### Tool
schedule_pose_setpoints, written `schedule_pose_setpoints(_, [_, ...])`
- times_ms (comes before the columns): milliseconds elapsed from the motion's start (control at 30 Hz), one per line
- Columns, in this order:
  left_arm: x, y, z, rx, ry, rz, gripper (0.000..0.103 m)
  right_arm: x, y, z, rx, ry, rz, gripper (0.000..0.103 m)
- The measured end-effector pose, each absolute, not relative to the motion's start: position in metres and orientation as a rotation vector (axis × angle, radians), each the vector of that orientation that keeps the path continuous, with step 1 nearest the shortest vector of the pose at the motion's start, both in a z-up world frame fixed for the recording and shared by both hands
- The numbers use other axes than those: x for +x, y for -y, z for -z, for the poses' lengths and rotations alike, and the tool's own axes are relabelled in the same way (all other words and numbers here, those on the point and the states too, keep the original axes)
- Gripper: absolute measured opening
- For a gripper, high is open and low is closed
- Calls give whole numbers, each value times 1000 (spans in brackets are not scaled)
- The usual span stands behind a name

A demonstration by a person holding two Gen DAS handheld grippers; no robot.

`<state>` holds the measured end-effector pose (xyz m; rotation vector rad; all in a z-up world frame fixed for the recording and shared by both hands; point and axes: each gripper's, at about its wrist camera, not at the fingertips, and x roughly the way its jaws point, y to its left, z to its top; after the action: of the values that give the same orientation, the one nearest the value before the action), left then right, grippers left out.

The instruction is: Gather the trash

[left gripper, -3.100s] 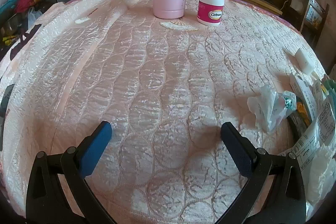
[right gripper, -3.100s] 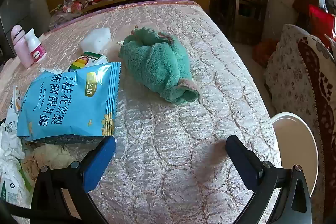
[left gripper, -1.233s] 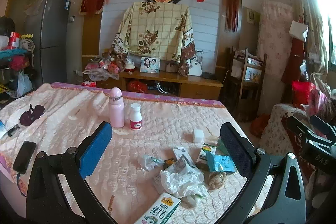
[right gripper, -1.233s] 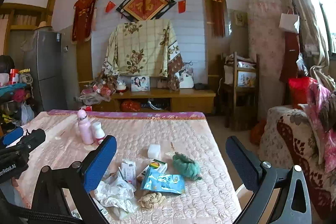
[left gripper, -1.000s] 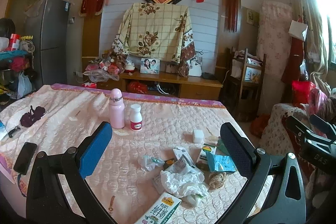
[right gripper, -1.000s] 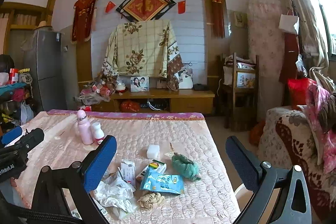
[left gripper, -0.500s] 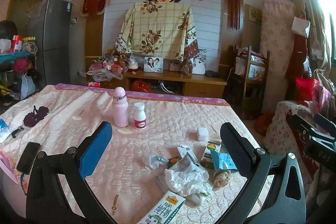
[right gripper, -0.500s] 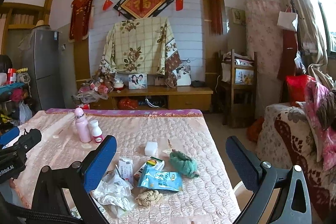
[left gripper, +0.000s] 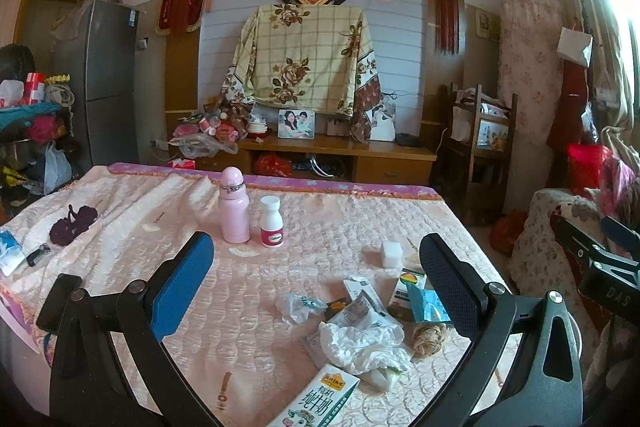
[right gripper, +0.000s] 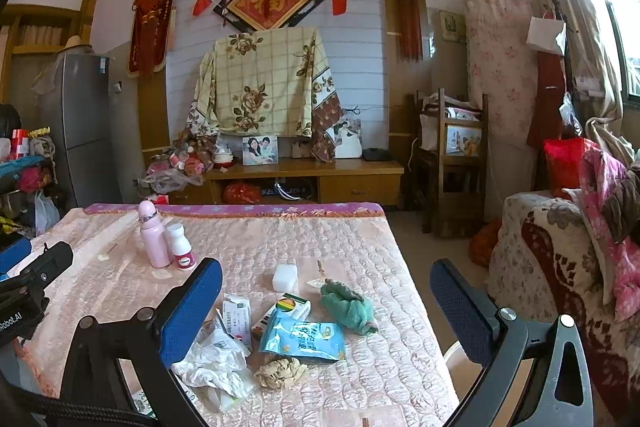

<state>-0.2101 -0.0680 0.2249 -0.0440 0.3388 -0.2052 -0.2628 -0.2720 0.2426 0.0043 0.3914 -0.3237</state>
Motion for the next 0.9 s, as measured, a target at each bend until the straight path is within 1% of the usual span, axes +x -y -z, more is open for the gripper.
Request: schedule_pose_setpoints(900, [-210, 72, -219, -30, -342, 204, 102, -257, 271, -231, 7, -413, 320, 103])
